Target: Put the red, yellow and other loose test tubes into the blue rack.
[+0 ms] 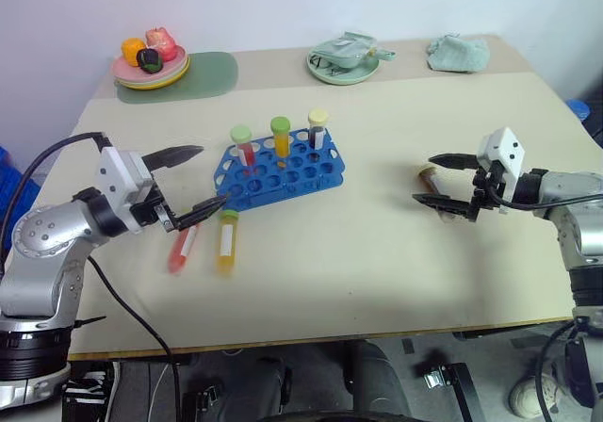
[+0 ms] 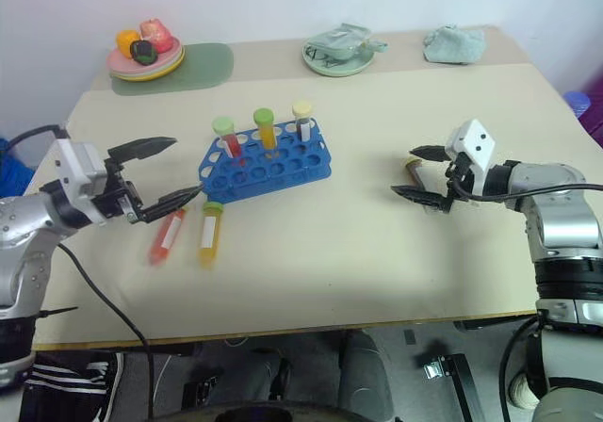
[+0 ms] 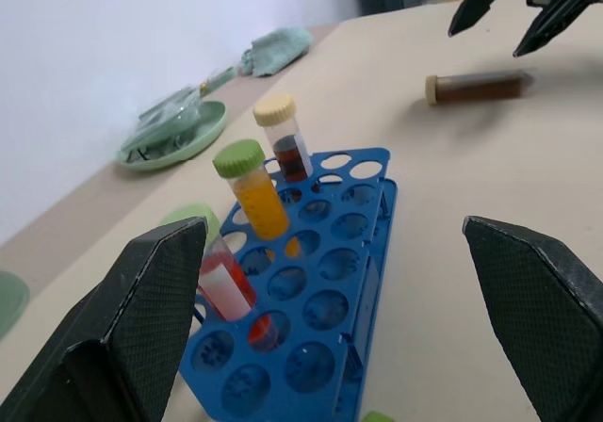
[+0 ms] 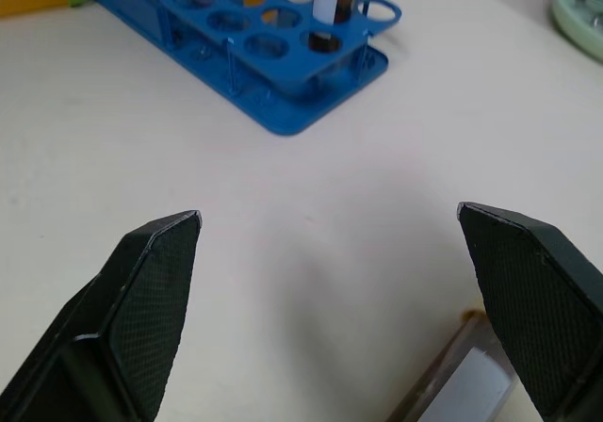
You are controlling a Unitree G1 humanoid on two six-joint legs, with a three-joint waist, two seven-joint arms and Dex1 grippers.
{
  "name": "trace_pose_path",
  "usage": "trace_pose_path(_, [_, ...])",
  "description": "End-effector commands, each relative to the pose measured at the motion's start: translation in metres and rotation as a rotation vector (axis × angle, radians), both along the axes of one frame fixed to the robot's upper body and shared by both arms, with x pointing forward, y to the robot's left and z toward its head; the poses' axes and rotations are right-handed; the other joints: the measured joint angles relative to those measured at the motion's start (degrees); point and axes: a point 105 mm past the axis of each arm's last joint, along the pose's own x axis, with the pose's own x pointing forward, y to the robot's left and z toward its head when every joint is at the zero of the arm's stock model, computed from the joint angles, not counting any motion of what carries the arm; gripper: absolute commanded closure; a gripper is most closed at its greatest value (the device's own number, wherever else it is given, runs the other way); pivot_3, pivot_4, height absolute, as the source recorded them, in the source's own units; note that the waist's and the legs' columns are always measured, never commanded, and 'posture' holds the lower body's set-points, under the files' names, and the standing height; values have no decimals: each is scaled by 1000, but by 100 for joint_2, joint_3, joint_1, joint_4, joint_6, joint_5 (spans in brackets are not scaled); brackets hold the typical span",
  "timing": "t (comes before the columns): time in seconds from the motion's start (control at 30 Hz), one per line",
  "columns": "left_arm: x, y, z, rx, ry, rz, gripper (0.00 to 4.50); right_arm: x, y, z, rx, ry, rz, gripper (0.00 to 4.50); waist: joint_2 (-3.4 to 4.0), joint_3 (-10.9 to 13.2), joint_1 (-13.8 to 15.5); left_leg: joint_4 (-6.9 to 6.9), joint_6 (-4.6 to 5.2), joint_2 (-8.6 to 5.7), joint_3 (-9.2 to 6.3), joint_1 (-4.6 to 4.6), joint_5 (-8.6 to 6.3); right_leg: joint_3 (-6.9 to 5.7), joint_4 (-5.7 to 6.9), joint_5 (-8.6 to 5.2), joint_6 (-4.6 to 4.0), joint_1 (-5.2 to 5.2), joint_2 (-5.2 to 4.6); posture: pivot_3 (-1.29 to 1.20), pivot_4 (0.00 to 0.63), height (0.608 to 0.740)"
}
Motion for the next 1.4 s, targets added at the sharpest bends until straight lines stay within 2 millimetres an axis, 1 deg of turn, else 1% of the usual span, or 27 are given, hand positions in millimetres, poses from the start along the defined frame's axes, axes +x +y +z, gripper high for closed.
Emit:
trace_pose_path(0.03, [-2, 1, 9, -10, -40, -14, 45, 0, 2, 18, -4, -63, 6, 0, 0, 0, 6, 0, 0, 0, 1, 0, 0, 1, 0, 0, 0, 0, 0, 0, 150, 740])
trace_pose_path(0.17, [2, 2, 10, -15, -49, -16, 45, -1, -1, 19, -4, -65, -4, 0, 0, 0, 12, 1, 0, -1, 4, -1, 0, 1, -1, 1, -1, 1, 0, 0, 150, 740])
trace_pose_path(0.3, [4, 7, 8, -10, -48, -20, 45, -4, 5, 21, 0, -78, 28, 0, 3, 4, -16, 1, 0, -1, 9, -1, 0, 1, -1, 1, -1, 0, 0, 0, 150, 740])
trace_pose_path(0.33, [5, 10, 8, -5, -50, -20, 45, -5, 7, 23, 2, -103, 34, 0, 5, 3, -64, -4, 0, -13, -43, -13, 1, -21, 9, 0, 0, 23, -17, 0, 150, 740])
trace_pose_path(0.37, [6, 13, 7, -1, -53, -18, 45, -5, 9, 25, 5, -121, 29, 0, 10, 5, -119, -1, -3, -31, -93, -21, 4, -64, 13, -6, 5, 44, -72, 0, 150, 740])
trace_pose_path(0.43, [8, 17, 8, 0, -60, -14, 45, 1, 5, 25, 30, -126, -25, 0, 8, 4, -178, 15, -9, -84, -221, -18, 10, -161, 27, -31, 14, 87, -125, 0, 150, 740])
trace_pose_path(0.47, [8, 19, 7, -1, -65, -10, 45, 3, 3, 22, 47, -102, -51, 0, 8, 4, -187, 16, -7, -135, -280, -24, 27, -204, 49, -52, 24, 87, -173, 0, 150, 740])
trace_pose_path(0.53, [10, 22, 7, -1, -72, -6, 45, 2, 4, 22, 10, -136, -51, 0, 11, 3, -125, 23, -3, -197, -330, -23, 49, -221, 110, -98, 42, 80, -223, 0, 150, 740])
trace_pose_path(0.67, [15, 21, 10, -12, -80, -16, 45, 1, 1, 24, -10, -138, -64, 0, 11, 3, 40, 19, -4, -156, -264, -20, 51, -179, 96, -91, 35, 64, -172, 0, 150, 740])
trace_pose_path(0.77, [19, 16, 12, -11, -89, -34, 45, 2, -5, 21, -25, -107, -99, 0, 10, 3, 43, 11, -3, -148, -205, -7, 50, -148, 91, -90, 36, 58, -165, 0, 150, 740])
trace_pose_path(0.87, [21, 10, 11, -14, -94, -54, 45, 3, -7, 20, -48, -94, -131, 0, 10, 3, 15, 10, 2, -142, -188, -5, 47, -133, 92, -87, 34, 48, -162, 0, 150, 740])
trace_pose_path(0.93, [23, 5, 10, -15, -97, -66, 45, 5, -11, 21, -30, -61, -162, 0, 10, 3, 6, 8, 3, -139, -179, -6, 47, -127, 92, -87, 34, 42, -160, 0, 150, 740])
trace_pose_path(1.07, [24, -8, 12, -31, -104, -107, 45, 8, -22, 21, -96, -29, -253, 0, 10, 3, 14, 7, 3, -137, -168, -9, 46, -121, 92, -85, 33, 35, -158, 0, 150, 740])
trace_pose_path(1.13, [23, -13, 11, -39, -102, -125, 45, 9, -29, 19, -108, 21, -306, 0, 10, 3, 15, 7, 3, -137, -164, -9, 46, -120, 92, -85, 33, 36, -158, 0, 150, 740])
trace_pose_path(1.23, [21, -20, 8, -55, -89, -154, 45, 6, -41, 13, -82, 166, -361, 0, 10, 3, 14, 7, 5, -136, -161, -9, 46, -117, 90, -85, 33, 36, -157, 0, 150, 740])
trace_pose_path(1.3, [21, -23, 5, -60, -81, -166, 45, 12, -51, 16, -49, 230, -445, 0, 9, 4, 14, 7, 5, -136, -159, -10, 45, -116, 90, -85, 33, 35, -157, 0, 150, 740])
trace_pose_path(1.4, [22, -27, 1, -60, -76, -171, 45, 16, -53, 21, -42, 299, -490, 0, 9, 4, 12, 7, 7, -135, -157, -9, 44, -108, 88, -83, 32, 34, -157, 0, 150, 740])
